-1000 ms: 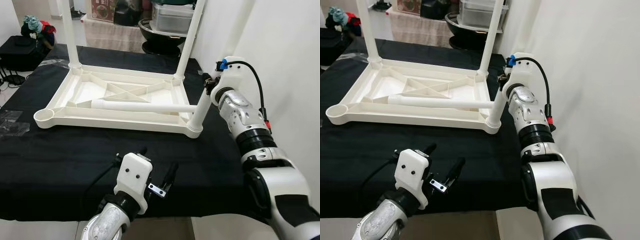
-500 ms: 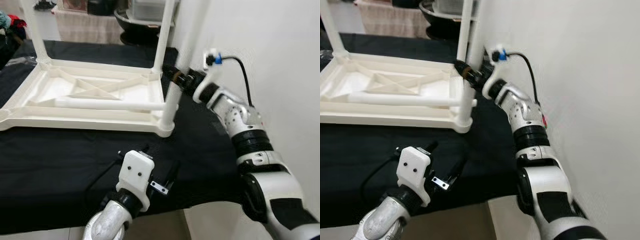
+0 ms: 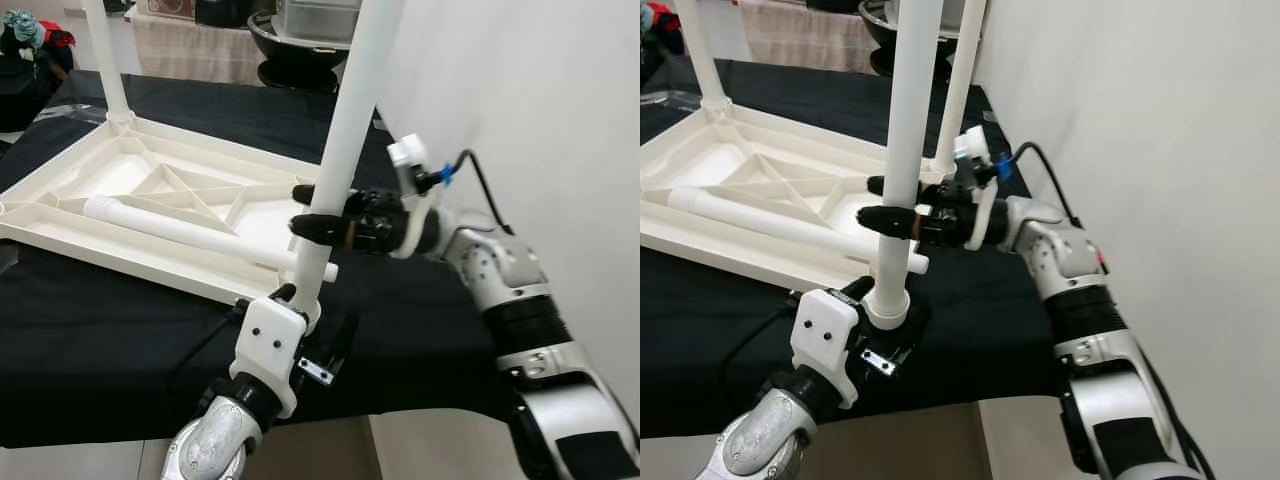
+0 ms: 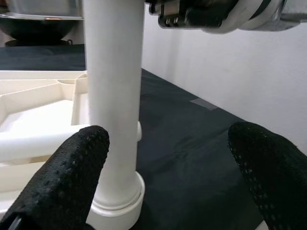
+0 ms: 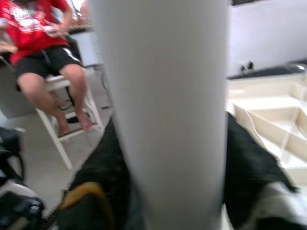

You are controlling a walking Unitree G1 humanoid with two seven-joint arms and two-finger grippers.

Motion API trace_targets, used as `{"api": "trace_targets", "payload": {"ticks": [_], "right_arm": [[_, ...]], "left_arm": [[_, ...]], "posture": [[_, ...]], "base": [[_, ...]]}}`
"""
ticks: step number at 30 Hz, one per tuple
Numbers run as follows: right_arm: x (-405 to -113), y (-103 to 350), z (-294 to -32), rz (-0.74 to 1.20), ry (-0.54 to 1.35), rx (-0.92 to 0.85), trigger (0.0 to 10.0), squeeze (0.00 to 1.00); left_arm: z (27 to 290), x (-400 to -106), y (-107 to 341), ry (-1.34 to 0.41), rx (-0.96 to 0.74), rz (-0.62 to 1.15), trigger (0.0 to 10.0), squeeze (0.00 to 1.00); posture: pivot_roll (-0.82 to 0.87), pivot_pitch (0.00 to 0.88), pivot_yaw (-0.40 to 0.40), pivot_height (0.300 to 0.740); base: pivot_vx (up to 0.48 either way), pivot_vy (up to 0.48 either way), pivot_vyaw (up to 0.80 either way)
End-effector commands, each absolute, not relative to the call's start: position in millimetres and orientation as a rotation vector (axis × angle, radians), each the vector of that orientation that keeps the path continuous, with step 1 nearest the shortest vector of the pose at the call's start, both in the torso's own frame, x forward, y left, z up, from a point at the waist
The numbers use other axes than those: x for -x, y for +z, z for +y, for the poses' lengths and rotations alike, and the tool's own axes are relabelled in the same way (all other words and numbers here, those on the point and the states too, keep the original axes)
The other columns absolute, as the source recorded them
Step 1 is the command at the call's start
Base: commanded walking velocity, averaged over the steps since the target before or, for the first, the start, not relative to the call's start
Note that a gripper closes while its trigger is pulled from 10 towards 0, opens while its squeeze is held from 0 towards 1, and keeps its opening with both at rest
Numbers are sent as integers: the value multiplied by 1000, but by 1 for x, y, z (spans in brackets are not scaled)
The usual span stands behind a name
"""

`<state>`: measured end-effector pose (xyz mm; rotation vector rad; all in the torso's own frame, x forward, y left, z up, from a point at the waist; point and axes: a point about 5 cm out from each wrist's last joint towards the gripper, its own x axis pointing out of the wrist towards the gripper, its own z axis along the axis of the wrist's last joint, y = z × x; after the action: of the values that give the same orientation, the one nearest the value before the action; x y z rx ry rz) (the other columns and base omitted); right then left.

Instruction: Building children table

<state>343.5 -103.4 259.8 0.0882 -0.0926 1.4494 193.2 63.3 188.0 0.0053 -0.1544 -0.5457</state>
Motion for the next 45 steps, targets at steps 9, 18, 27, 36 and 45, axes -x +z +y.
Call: {"api": "trace_targets", "payload": {"ticks": [9,18,27,36,45], "right_arm": [[-367,260,-112,-102,1138,-44,0,0],[-413,248,-164,31,306,-118,0,0],[-405,222,-219,131,-323,-81,0,0],[-416,237,-174,47,-23,-257,10000,1000],[-417,280,-158,-101,417,-409,10000,0]], "left_arm": [[62,-192,185,-549,-15,-150,10000,0],[62,-192,185,-550,-15,-148,10000,0],[60,-192,185,-549,-14,-151,10000,0],[62,-192,185,-547,-16,-150,10000,0],[63,-193,185,-541,-18,-149,10000,0]], "posture": [[75,93,-161,740],[73,95,-157,740],[68,100,-161,740],[71,104,-160,740],[74,105,-163,740]], "base": [[0,0,0],[0,0,0],[0,0,0],[0,0,0],[0,0,0]]}}
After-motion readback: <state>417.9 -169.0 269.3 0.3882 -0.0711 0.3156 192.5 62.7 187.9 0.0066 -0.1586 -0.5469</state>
